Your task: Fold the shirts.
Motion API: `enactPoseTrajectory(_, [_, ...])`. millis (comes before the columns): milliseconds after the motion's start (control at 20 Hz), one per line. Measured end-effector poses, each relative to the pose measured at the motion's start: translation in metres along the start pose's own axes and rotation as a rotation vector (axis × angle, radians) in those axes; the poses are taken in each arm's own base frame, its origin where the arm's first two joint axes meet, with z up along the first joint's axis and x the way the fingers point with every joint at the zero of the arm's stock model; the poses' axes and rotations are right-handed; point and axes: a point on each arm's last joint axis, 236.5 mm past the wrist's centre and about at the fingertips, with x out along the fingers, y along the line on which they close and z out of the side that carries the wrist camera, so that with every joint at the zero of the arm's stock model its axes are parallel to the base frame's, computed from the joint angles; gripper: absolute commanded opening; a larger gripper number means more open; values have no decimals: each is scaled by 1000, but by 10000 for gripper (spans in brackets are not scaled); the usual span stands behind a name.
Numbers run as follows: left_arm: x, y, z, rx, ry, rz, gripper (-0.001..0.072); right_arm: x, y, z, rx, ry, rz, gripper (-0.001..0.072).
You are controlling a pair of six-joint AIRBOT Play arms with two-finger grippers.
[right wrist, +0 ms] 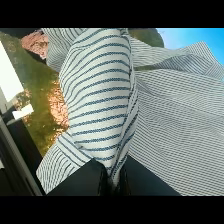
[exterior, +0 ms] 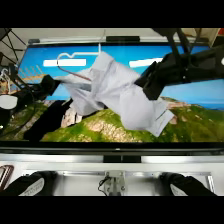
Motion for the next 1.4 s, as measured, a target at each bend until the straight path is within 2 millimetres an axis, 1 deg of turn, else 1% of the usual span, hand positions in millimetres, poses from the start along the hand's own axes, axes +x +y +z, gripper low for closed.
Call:
enactPoseTrajectory(100, [1,0,5,7,0,2,60,0,5,4,-15,-19,22,85])
enactPoseTrajectory(300, [3,2,5,13,12,6,59,-1,14,8,-38,-36,59,85])
enactPoseTrajectory(450, [3,-1,8,22,14,0,59,0,16,-2,-53,5,67,85])
enactPoseTrajectory(550, [1,-7,11,38,12,-10,59,-1,12,-13,-59,55,54,86])
enactPoseTrajectory(700, [-3,-18,12,71,28,-29,59,-1,7,-25,-67,104,32,85])
enactPoseTrajectory(850, [-10,-28,9,117,52,-50,59,-2,1,-32,-70,135,8,85])
enactPoseTrajectory(1000, [-18,-34,3,171,83,-63,59,-3,-4,-34,-73,145,-14,86])
enactPoseTrajectory(1100, [-22,-30,-2,209,112,-50,59,-3,-7,-33,-74,143,-25,85])
enactPoseTrajectory(1250, [-27,-16,-10,258,167,-10,59,-4,-11,-33,-75,143,-41,85])
enactPoseTrajectory(1400, [-31,-11,-15,290,198,5,59,-4,-17,-37,-82,158,-68,85])
